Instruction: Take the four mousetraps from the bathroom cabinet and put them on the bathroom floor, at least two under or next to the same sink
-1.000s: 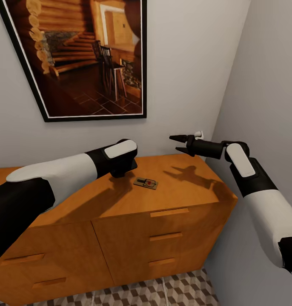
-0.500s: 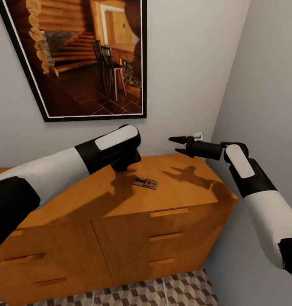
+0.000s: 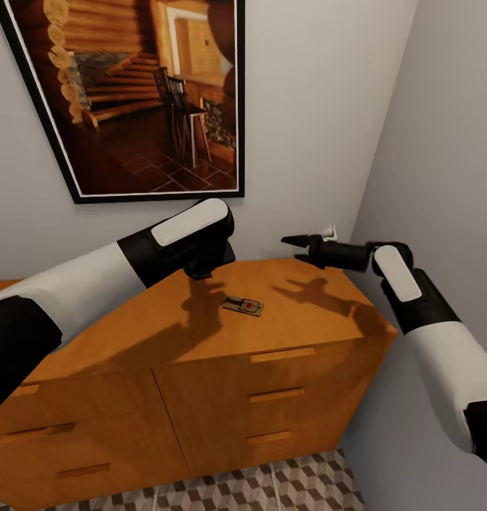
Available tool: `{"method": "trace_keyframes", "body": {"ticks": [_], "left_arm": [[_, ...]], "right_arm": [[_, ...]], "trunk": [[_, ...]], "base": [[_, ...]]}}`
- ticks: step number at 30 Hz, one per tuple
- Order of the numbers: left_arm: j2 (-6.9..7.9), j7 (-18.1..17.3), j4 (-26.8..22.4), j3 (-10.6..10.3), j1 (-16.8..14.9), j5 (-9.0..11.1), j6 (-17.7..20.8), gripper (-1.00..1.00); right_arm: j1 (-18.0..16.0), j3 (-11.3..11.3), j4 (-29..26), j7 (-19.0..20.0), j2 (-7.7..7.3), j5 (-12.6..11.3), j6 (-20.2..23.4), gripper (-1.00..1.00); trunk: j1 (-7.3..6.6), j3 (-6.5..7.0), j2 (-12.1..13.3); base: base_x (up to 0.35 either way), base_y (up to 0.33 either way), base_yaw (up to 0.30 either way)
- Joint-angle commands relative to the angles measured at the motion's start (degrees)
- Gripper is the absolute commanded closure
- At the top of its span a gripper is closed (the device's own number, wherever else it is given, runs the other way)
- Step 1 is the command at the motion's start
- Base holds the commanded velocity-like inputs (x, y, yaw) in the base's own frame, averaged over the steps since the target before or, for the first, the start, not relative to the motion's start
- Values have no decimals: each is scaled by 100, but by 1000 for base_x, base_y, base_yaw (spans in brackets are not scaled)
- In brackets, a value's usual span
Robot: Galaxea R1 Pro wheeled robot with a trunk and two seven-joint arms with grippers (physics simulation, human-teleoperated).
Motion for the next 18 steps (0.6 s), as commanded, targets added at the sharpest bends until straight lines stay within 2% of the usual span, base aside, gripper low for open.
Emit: {"method": "trace_keyframes", "body": {"ticks": [1, 3, 7, 13, 16, 18], "left_arm": [[2, 23, -12, -11, -10, 17, 71, 100], [2, 25, -93, -9, -10, 16, 72, 100], [16, 34, -233, 8, -14, 16, 72, 100], [-180, -80, -425, 203, -210, 213, 40, 100], [-120, -115, -472, 177, -176, 115, 106, 100], [-86, -180, -537, 183, -111, 52, 130, 100]], "right_arm": [[10, 8, -2, -90, -2, 180, 11, -100], [20, 9, -9, -239, 4, 282, 26, -100], [24, 8, -9, -293, 1, 316, 34, -100], [100, 203, -203, -356, 197, 490, 12, -100], [90, 299, -161, -309, 116, 582, 5, -100], [113, 240, -136, -298, 51, 530, 4, -100]], "trunk": [[0, -6, -3], [0, -6, -3], [0, -6, -3], [0, -6, -3], [0, -6, -3], [0, -6, -3]], "base": [[0, 0, 0], [0, 0, 0], [0, 0, 0], [0, 0, 0], [0, 0, 0], [0, 0, 0]]}}
